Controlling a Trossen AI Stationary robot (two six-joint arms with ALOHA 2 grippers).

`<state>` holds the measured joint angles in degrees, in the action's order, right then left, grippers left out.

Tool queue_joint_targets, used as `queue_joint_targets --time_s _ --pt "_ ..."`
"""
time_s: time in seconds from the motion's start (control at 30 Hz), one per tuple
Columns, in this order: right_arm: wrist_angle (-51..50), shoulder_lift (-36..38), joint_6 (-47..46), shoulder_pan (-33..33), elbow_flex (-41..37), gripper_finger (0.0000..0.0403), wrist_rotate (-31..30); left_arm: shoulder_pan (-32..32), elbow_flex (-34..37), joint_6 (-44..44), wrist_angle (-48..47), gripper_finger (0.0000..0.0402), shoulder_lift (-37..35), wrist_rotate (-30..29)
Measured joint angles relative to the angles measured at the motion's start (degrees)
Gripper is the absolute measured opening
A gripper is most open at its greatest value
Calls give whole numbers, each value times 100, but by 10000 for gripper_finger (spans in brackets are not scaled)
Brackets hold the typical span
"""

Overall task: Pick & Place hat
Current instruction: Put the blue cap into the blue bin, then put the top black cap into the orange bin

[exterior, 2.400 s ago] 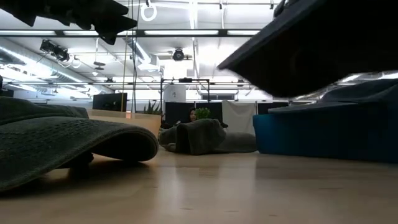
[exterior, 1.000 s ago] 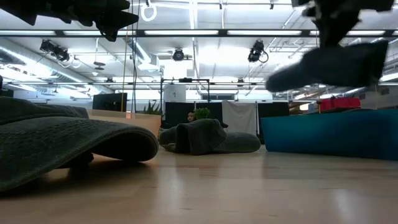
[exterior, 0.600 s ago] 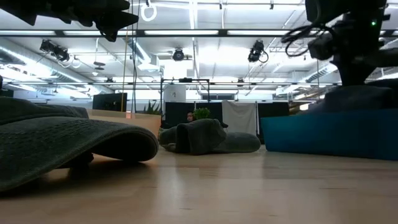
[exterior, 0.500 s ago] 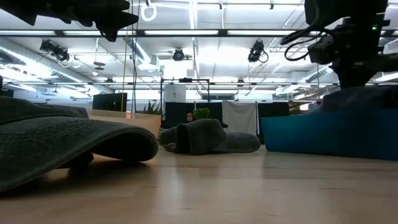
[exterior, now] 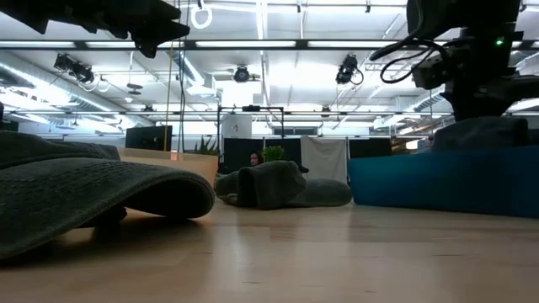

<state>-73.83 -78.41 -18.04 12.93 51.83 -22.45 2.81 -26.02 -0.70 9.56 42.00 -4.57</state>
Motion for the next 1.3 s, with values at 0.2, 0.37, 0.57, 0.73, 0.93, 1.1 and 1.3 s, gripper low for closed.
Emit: queue_joint_targets --time_s 0.2,0.37,0.57,0.73,0.93,1.1,1.3 --pt "-572 -2 -548 2 423 143 510 0 0 47 -103 198 0 -182" --pt "-728 -2 -830 2 1279 162 757 -122 0 428 -178 185 0 -184" --pt "123 -1 -596 4 2269 164 574 -466 0 618 -175 169 0 -202" --pt "1424 -2 -75 2 2342 164 340 -693 2 401 -342 168 1 -202" --pt "3049 -3 461 -11 1655 165 405 -708 4 -335 -680 168 4 -201" --pt "4047 -7 104 -127 1052 165 410 -763 -93 -636 -618 168 12 -201" --pt "4088 -7 -46 -283 984 165 407 -1097 -881 -1546 -834 168 530 -334"
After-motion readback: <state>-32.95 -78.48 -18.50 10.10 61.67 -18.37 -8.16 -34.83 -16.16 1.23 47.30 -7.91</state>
